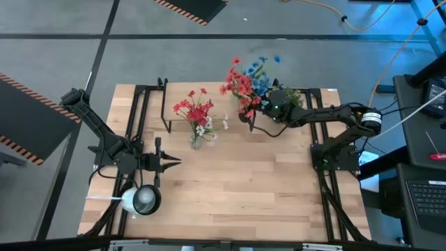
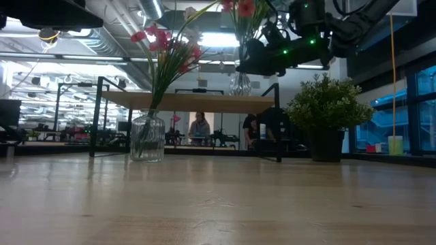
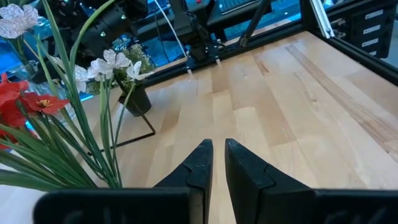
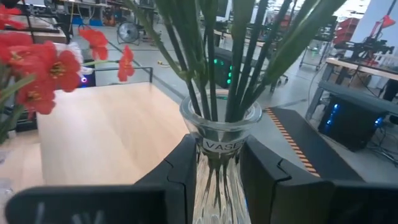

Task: Pick and place flowers into a vace then onto a shelf
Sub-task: Put the right transparent vase on the shelf

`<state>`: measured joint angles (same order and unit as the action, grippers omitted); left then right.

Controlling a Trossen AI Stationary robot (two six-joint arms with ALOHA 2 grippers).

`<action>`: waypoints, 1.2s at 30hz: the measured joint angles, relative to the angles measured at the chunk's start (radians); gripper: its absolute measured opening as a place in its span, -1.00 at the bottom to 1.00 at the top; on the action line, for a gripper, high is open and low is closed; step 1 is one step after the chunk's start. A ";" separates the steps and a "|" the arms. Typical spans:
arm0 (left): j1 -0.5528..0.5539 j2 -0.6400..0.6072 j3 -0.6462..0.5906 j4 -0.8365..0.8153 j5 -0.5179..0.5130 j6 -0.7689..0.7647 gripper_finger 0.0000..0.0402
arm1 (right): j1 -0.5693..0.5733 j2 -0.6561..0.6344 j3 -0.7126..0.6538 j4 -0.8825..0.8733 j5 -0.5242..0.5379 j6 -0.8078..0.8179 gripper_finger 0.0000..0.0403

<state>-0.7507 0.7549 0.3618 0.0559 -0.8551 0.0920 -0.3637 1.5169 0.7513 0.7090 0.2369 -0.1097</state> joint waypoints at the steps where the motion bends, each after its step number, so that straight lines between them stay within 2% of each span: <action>1: 0.000 0.000 0.000 0.000 0.000 0.000 -0.82 | 0.000 0.000 0.000 -0.001 -0.001 0.000 -0.57; 7: 0.000 0.000 0.000 0.000 0.000 0.000 -0.81 | 0.000 -0.003 0.002 -0.018 -0.003 0.000 -0.56; 15: 0.000 0.000 0.000 0.000 0.000 0.000 -0.83 | 0.000 -0.003 0.002 -0.035 -0.002 -0.001 -0.27; 36: 0.000 0.000 0.000 0.000 0.000 0.000 -0.83 | 0.000 0.000 0.000 -0.028 -0.003 0.018 0.03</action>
<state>-0.7507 0.7550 0.3618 0.0562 -0.8547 0.0919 -0.3637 1.5166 0.7513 0.6811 0.2340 -0.0914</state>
